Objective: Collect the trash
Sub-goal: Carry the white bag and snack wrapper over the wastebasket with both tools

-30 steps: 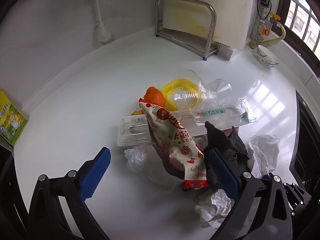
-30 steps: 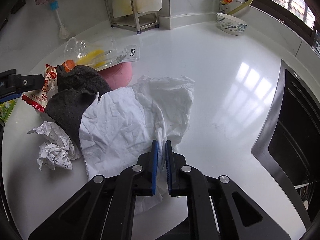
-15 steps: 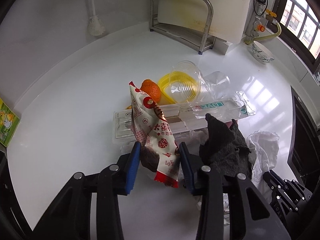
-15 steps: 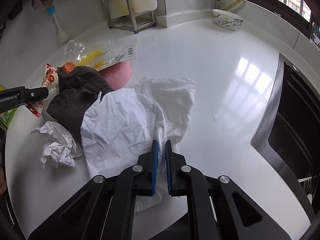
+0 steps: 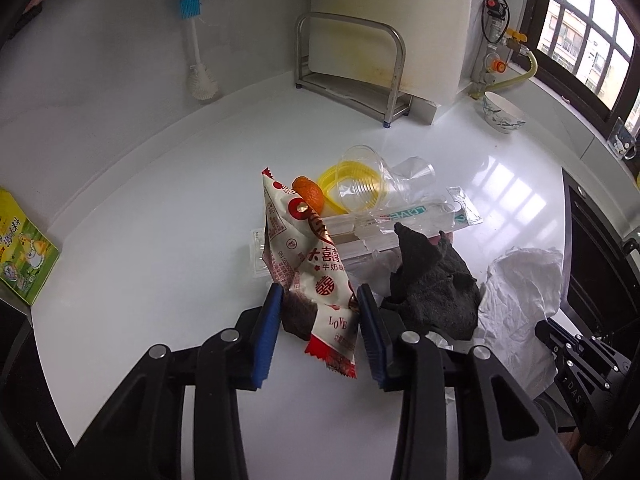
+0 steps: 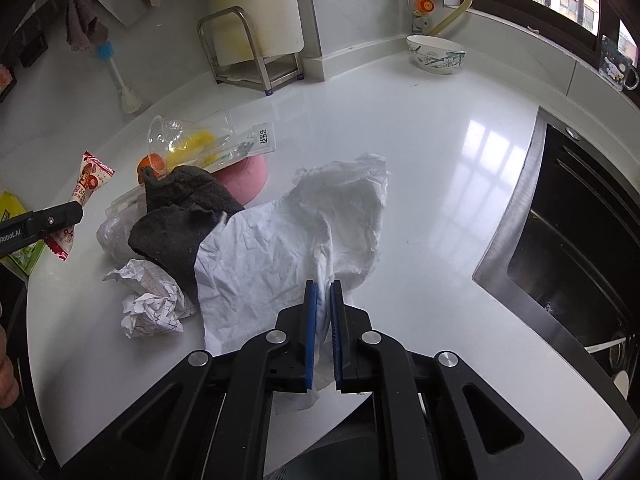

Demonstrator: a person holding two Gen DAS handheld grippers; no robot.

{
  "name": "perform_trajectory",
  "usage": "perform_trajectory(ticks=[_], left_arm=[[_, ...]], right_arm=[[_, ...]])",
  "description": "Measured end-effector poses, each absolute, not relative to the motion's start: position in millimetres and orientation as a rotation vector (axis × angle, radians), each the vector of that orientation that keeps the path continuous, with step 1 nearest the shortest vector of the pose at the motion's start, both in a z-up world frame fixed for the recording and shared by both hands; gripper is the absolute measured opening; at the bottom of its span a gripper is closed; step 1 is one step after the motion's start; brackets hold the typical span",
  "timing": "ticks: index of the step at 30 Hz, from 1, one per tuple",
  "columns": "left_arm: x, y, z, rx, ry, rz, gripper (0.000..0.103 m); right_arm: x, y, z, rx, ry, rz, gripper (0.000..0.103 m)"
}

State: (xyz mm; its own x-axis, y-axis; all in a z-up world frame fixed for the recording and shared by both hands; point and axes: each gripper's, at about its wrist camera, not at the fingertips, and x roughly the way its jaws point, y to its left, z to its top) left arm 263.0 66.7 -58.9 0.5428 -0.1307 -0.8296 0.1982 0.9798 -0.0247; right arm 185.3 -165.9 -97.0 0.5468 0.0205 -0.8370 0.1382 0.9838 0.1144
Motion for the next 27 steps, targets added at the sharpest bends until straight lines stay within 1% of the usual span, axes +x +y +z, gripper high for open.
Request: perform_trajectory(ticks=[12,21,27], left_arm=[[206.2,54.3,-39.3,0.115,0.952,-0.270,0.038],[145.1,24.3,-27.4,0.166,0.922,-0.342,0.038],[100.3,-1.7,-31.0,0.173,0.928,-0.369,0.038]], right_arm=[[138.5,-163.0,-61.5,0.195,0.930,-0.068,0.007],[79.5,-172.8,-46.3,0.222,0.916,-0.073,0.007],[36.6,-186.0,-42.9,0.212,0.920,-0.063,0.007]])
